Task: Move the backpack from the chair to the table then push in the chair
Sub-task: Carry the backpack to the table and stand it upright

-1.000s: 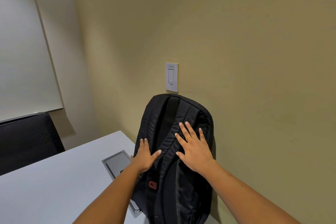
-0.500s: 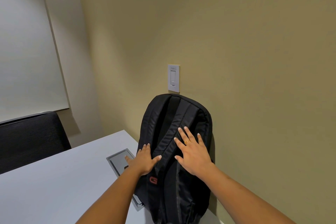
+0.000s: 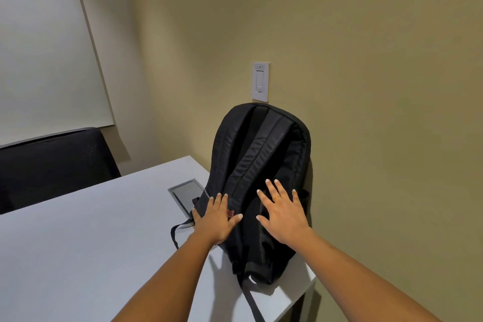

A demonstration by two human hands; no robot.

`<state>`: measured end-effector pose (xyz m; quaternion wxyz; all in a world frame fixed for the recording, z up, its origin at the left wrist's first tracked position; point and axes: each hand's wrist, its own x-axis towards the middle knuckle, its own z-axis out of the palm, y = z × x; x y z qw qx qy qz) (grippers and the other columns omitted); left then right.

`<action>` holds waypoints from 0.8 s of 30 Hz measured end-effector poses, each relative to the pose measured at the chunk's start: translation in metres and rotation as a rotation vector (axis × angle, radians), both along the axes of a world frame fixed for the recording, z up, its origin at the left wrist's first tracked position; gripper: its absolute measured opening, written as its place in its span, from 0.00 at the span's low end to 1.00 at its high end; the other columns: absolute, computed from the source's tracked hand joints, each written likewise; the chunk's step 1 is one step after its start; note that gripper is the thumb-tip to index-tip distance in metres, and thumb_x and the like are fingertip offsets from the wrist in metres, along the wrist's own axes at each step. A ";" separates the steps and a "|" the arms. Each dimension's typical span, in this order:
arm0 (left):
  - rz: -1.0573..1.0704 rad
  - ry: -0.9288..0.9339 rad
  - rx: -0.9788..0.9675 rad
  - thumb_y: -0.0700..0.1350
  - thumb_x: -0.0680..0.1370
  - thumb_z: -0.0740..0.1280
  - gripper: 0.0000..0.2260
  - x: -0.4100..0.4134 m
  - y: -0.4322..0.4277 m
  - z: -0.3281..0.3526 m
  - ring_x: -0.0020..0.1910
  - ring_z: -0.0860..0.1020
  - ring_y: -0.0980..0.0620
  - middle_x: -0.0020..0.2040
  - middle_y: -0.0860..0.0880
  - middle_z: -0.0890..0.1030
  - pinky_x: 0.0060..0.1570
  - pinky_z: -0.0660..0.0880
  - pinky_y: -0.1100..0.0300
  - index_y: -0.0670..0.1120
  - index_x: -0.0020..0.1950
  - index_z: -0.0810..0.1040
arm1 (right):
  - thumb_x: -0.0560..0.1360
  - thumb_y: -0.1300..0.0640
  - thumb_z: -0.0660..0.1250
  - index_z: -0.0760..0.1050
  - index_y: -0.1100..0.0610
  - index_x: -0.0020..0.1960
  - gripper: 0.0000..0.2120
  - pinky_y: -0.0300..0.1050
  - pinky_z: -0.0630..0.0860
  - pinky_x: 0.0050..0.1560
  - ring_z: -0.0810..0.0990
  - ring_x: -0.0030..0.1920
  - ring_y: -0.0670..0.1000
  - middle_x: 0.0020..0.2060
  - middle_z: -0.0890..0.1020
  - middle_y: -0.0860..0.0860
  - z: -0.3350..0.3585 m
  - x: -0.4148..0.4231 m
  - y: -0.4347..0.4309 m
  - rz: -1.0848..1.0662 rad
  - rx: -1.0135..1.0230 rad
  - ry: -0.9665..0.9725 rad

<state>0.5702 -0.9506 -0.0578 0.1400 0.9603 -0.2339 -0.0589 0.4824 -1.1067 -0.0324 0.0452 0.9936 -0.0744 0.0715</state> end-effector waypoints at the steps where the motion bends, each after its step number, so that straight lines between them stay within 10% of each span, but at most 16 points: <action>1: 0.002 -0.006 0.000 0.63 0.78 0.50 0.33 -0.005 0.003 -0.002 0.77 0.43 0.47 0.78 0.48 0.44 0.70 0.42 0.34 0.49 0.77 0.43 | 0.79 0.41 0.52 0.44 0.50 0.75 0.31 0.61 0.45 0.71 0.38 0.74 0.53 0.76 0.42 0.52 -0.004 -0.005 0.001 -0.008 0.008 0.003; 24: 0.013 -0.059 0.042 0.62 0.79 0.49 0.32 -0.250 0.033 0.010 0.76 0.42 0.47 0.78 0.48 0.44 0.70 0.41 0.35 0.50 0.77 0.42 | 0.79 0.40 0.47 0.43 0.50 0.75 0.29 0.64 0.40 0.69 0.40 0.74 0.54 0.76 0.45 0.54 -0.011 -0.232 0.025 -0.052 -0.025 -0.058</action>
